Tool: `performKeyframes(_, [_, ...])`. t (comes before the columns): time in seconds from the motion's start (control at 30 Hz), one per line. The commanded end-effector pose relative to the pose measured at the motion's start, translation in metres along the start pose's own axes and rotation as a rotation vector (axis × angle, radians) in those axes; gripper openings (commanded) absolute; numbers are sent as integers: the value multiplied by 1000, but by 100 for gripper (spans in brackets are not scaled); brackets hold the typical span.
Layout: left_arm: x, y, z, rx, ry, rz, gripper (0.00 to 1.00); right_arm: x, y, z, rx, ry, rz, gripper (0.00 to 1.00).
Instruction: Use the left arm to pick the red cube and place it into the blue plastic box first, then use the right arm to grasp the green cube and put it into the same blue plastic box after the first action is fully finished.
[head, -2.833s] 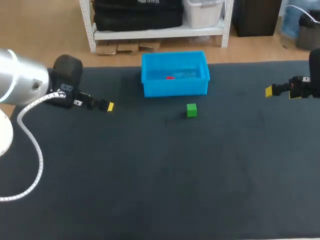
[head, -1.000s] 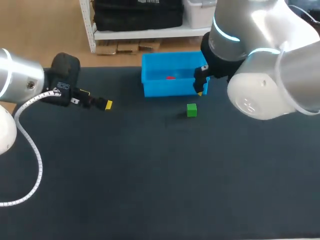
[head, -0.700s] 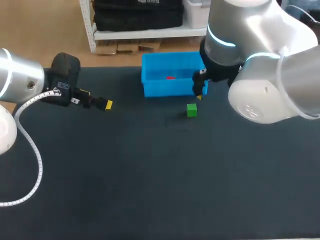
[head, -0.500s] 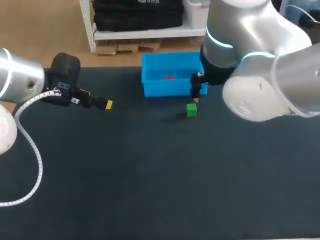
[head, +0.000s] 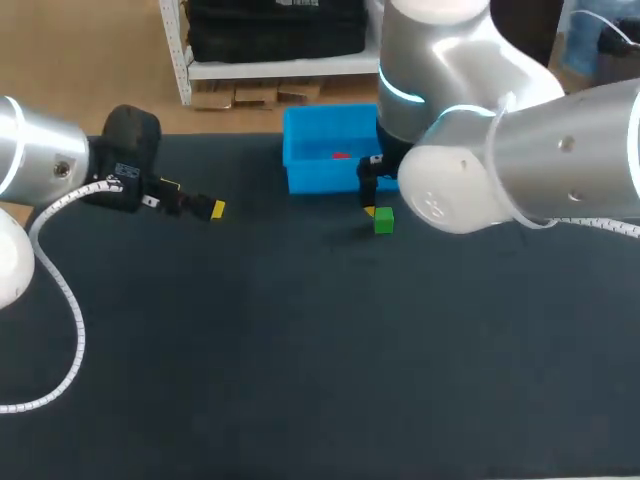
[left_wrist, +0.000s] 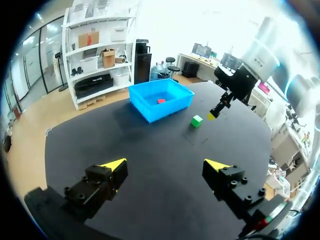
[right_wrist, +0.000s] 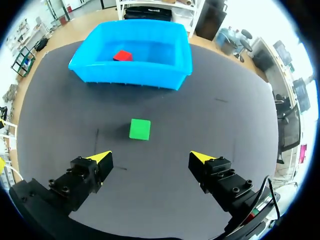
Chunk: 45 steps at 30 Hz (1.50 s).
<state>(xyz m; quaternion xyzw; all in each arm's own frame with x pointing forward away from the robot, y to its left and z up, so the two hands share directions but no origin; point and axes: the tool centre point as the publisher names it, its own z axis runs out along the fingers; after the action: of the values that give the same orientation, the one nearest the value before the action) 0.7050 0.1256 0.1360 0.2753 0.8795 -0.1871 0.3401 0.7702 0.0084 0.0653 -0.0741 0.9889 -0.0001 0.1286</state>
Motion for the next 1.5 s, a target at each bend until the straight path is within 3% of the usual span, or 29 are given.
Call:
performKeyframes(0.03, [2,2,-1,9,-8,3,100,-7,2,10,-10,-12,-3,100])
performKeyframes(0.47, [2,2,-1,9,-8,3,100,-18,13,35,-20,-21,-14,100])
performKeyframes(0.93, [2,2,-1,9,-8,3,100,-29,8,67,-20,2,3,100])
performKeyframes(1.4, [2,2,-1,9,-8,3,100,-33,9,80,-18,33,10,100])
performKeyframes(1.43, [2,2,-1,9,-8,3,100,-33,9,81,-18,37,14,31])
performKeyframes(1.47, [2,2,-1,9,-8,3,100,-33,8,82,-18,37,14,0])
performKeyframes(1.5, [2,2,-1,9,-8,3,100,-33,8,82,-18,37,14,0])
